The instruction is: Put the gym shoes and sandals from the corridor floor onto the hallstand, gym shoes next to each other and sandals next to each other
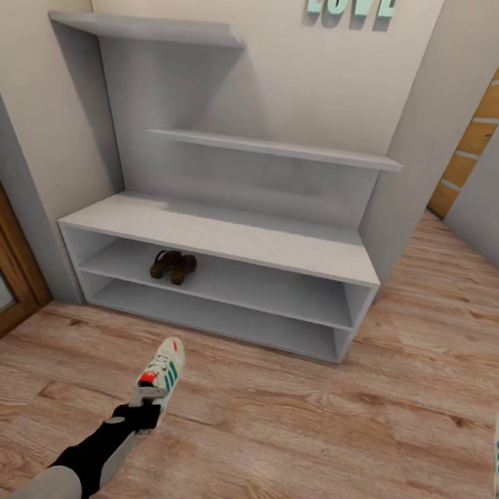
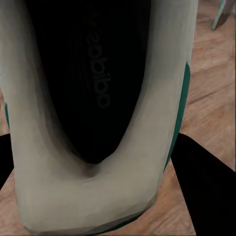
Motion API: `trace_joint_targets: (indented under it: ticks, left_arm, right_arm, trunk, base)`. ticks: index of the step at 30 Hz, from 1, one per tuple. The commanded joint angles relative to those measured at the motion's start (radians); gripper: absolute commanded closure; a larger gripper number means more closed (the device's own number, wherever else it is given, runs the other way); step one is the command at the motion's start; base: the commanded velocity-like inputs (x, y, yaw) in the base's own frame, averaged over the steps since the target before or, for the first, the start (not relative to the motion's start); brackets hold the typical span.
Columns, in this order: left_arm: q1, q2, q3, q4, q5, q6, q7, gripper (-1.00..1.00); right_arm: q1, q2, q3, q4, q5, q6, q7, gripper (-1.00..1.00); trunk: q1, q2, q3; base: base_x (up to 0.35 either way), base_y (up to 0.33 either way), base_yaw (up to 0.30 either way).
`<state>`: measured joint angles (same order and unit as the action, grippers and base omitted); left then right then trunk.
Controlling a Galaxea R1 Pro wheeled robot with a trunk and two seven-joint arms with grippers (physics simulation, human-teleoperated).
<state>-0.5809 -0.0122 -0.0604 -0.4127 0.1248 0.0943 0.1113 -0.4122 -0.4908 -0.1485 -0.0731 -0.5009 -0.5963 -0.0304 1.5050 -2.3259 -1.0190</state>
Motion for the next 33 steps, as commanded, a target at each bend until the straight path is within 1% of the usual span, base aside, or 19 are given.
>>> trace_joint_targets:
  ticks: [1, 2, 3, 4, 5, 6, 7, 8, 9, 10, 11, 12, 13, 15, 18, 22, 27, 33]
  left_arm:
    - [-0.03, -0.012, -0.014, -0.007, 0.008, 0.05, 0.008, 1.0]
    - [-0.044, -0.018, -0.018, -0.008, 0.008, 0.069, 0.01, 1.0]
    - [-0.071, -0.03, -0.023, -0.011, 0.008, 0.104, 0.012, 1.0]
    - [-0.084, -0.035, -0.025, -0.012, 0.008, 0.119, 0.013, 1.0]
    - [-0.109, -0.044, -0.027, -0.013, 0.007, 0.145, 0.014, 1.0]
    - [-0.121, -0.047, -0.028, -0.013, 0.008, 0.156, 0.014, 1.0]
    - [-0.146, -0.052, -0.029, -0.013, 0.008, 0.177, 0.014, 1.0]
    - [-0.158, -0.054, -0.03, -0.013, 0.008, 0.187, 0.013, 1.0]
    - [-0.18, -0.057, -0.03, -0.014, 0.008, 0.208, 0.014, 1.0]
    - [-0.191, -0.06, -0.031, -0.014, 0.008, 0.218, 0.015, 1.0]
    - [-0.21, -0.066, -0.031, -0.013, 0.008, 0.24, 0.018, 1.0]
    - [-0.218, -0.069, -0.031, -0.013, 0.008, 0.25, 0.019, 1.0]
    - [-0.233, -0.073, -0.031, -0.014, 0.008, 0.268, 0.02, 1.0]
    - [-0.246, -0.075, -0.032, -0.016, 0.008, 0.283, 0.019, 1.0]
    - [-0.254, -0.076, -0.032, -0.028, 0.008, 0.293, 0.018, 1.0]
    - [-0.251, -0.074, -0.034, -0.059, 0.009, 0.301, 0.017, 1.0]
    - [-0.248, -0.077, -0.033, -0.07, 0.009, 0.297, 0.019, 1.0]
    - [-0.247, -0.078, -0.032, -0.087, 0.009, 0.297, 0.018, 1.0]
  right_arm:
    - [0.0, -0.022, -0.01, 0.0, -0.01, 0.026, -0.005, 1.0]
    - [0.0, -0.031, -0.01, 0.0, -0.021, 0.039, -0.004, 1.0]
    - [0.0, -0.05, -0.011, 0.0, -0.045, 0.06, -0.004, 1.0]
    - [0.0, -0.058, -0.011, 0.0, -0.057, 0.069, -0.003, 1.0]
    - [0.0, -0.072, -0.012, 0.0, -0.078, 0.082, -0.004, 1.0]
    - [0.0, -0.085, -0.012, 0.0, -0.095, 0.09, -0.005, 1.0]
    - [0.0, -0.09, -0.012, 0.0, -0.102, 0.093, -0.005, 1.0]
    - [0.0, -0.097, -0.012, 0.0, -0.108, 0.096, -0.006, 1.0]
    - [0.0, -0.111, -0.012, 0.0, -0.116, 0.101, -0.007, 1.0]
    - [0.0, -0.121, -0.012, 0.001, -0.119, 0.103, -0.007, 1.0]
    - [0.0, -0.14, -0.012, 0.001, -0.124, 0.11, -0.007, 1.0]
    - [0.0, -0.15, -0.012, 0.001, -0.125, 0.117, -0.007, 1.0]
    - [0.0, -0.167, -0.012, 0.001, -0.128, 0.136, -0.007, 1.0]
    - [0.0, -0.183, -0.013, 0.0, -0.13, 0.173, -0.006, 1.0]
    - [0.0, -0.192, -0.012, 0.0, -0.132, 0.208, -0.004, 1.0]
    - [0.0, -0.193, -0.014, -0.001, -0.133, 0.231, -0.003, 1.0]
    - [0.0, -0.192, -0.014, -0.002, -0.133, 0.234, -0.003, 1.0]
    - [0.0, -0.192, -0.014, -0.002, -0.133, 0.234, -0.005, 1.0]
  trunk:
    - [0.0, 0.0, -0.001]
    - [0.0, 0.0, -0.001]
    - [0.0, 0.0, -0.001]
    - [0.0, 0.0, -0.001]
    - [0.0, 0.0, -0.001]
    - [0.0, 0.0, -0.001]
    - [0.0, 0.0, -0.001]
    - [0.0, 0.0, -0.001]
    - [0.0, 0.0, -0.001]
    - [0.0, 0.0, -0.001]
    - [0.0, 0.0, -0.001]
    - [0.0, 0.0, -0.001]
    - [0.0, 0.0, -0.001]
    - [0.0, 0.0, -0.001]
    - [0.0, 0.0, -0.001]
    - [0.0, 0.0, -0.001]
    - [0.0, 0.0, -0.001]
    - [0.0, 0.0, -0.001]
  base:
    - [0.0, 0.0, 0.0]
    - [0.0, 0.0, 0.0]
    - [0.0, 0.0, 0.0]
    - [0.0, 0.0, 0.0]
    - [0.0, 0.0, 0.0]
    - [0.0, 0.0, 0.0]
    - [0.0, 0.0, 0.0]
    - [0.0, 0.0, 0.0]
    - [0.0, 0.0, 0.0]
    - [0.0, 0.0, 0.0]
    - [0.0, 0.0, 0.0]
    - [0.0, 0.0, 0.0]
    - [0.0, 0.0, 0.0]
    - [0.0, 0.0, 0.0]
    - [0.0, 0.0, 0.0]
    - [0.06, -0.053, 0.0]
    - [0.095, -0.247, 0.0]
    - [0.008, -0.29, 0.0]
